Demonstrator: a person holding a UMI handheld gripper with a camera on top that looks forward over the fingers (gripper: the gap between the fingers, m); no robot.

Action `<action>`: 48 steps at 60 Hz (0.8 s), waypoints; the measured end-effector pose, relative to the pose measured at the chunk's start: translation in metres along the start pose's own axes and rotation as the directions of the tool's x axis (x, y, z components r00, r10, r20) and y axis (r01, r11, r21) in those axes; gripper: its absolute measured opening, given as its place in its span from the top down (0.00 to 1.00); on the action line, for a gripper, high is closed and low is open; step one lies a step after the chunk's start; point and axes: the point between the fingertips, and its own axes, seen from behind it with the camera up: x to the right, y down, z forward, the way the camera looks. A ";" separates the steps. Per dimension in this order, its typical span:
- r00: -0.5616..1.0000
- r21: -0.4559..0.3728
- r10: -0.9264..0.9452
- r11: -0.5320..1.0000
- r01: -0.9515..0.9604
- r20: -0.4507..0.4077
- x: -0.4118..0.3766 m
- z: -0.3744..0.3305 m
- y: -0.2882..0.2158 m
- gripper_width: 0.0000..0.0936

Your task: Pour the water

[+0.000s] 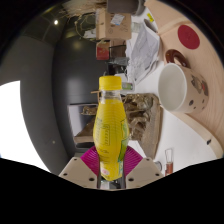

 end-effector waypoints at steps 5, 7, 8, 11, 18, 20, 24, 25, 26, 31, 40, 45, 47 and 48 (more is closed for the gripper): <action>0.981 0.002 0.183 0.983 -0.184 0.058 -0.001 0.002 -0.007 0.71; 0.968 -0.003 0.238 0.971 -0.238 0.076 -0.001 0.003 -0.008 0.71; 0.960 -0.009 0.268 0.963 -0.268 0.077 -0.006 -0.003 -0.007 0.71; 0.935 -0.012 0.340 0.940 -0.340 0.099 -0.005 0.002 -0.009 0.71; 0.887 -0.010 0.444 0.895 -0.446 0.126 0.001 0.001 -0.016 0.71; 0.887 -0.007 0.447 0.894 -0.449 0.118 0.003 0.001 -0.016 0.71; 0.888 -0.011 0.447 0.894 -0.448 0.106 0.004 0.002 -0.016 0.71; 0.890 -0.011 0.445 0.895 -0.446 0.102 0.005 0.001 -0.015 0.71; 0.891 -0.013 0.442 0.896 -0.443 0.100 0.005 0.001 -0.015 0.71; 0.922 -0.023 0.381 0.925 -0.380 0.066 0.007 0.001 -0.011 0.71; 0.994 -0.040 0.107 0.994 -0.106 0.017 -0.009 -0.004 -0.007 0.71; 0.986 -0.032 -0.166 0.986 0.165 -0.008 -0.026 -0.010 -0.017 0.71; 0.960 -0.022 -0.280 0.960 0.280 -0.015 -0.034 -0.016 -0.026 0.71; 0.940 -0.017 -0.340 0.940 0.339 -0.023 -0.038 -0.018 -0.031 0.71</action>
